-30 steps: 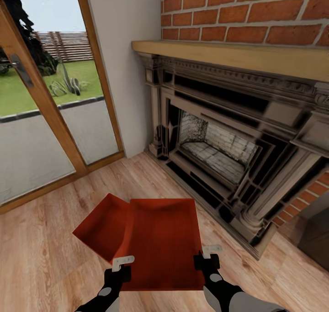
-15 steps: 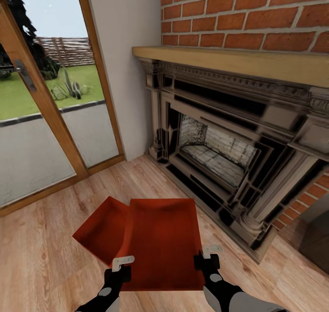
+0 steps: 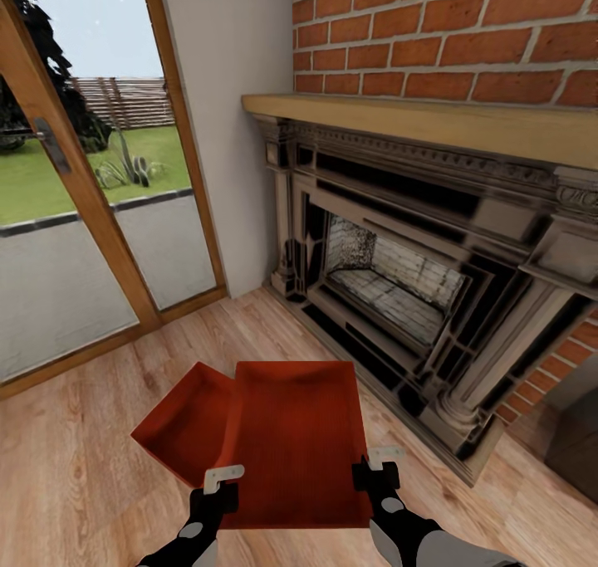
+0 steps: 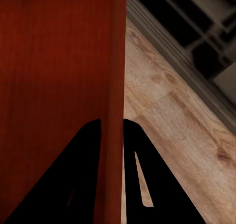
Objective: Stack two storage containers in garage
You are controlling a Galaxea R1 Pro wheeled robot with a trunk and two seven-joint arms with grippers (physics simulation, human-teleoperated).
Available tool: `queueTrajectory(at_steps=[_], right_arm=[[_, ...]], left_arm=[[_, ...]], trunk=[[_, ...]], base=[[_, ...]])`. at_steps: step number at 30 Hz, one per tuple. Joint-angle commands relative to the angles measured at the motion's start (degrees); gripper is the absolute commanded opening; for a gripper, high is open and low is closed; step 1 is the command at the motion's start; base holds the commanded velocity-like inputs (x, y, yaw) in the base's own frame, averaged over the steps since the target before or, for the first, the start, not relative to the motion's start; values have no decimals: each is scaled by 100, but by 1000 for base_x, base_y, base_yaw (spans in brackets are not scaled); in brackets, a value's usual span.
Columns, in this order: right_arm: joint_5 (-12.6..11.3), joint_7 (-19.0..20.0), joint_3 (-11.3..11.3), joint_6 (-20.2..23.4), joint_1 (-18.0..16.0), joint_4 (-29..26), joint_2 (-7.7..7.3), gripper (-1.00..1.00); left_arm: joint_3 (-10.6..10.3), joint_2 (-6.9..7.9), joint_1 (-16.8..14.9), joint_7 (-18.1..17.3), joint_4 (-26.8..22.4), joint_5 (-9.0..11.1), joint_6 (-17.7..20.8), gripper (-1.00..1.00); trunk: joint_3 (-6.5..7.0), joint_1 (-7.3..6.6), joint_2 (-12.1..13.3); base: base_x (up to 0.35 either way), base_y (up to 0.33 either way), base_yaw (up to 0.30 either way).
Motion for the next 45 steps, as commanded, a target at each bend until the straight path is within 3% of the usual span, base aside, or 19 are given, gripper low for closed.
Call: queueTrajectory(at_steps=[1, 45], right_arm=[[17, 8, -236, 2, -6, -5, -4, -100], [17, 17, -236, 2, -6, -5, -17, -100]], left_arm=[[71, 30, -2, 56, -11, -30, 7, -100], [62, 30, -2, 56, -19, -37, 7, -100]], trunk=[[4, 0, -4], [398, 0, -4]], base=[[0, 0, 0], [0, 0, 0]])
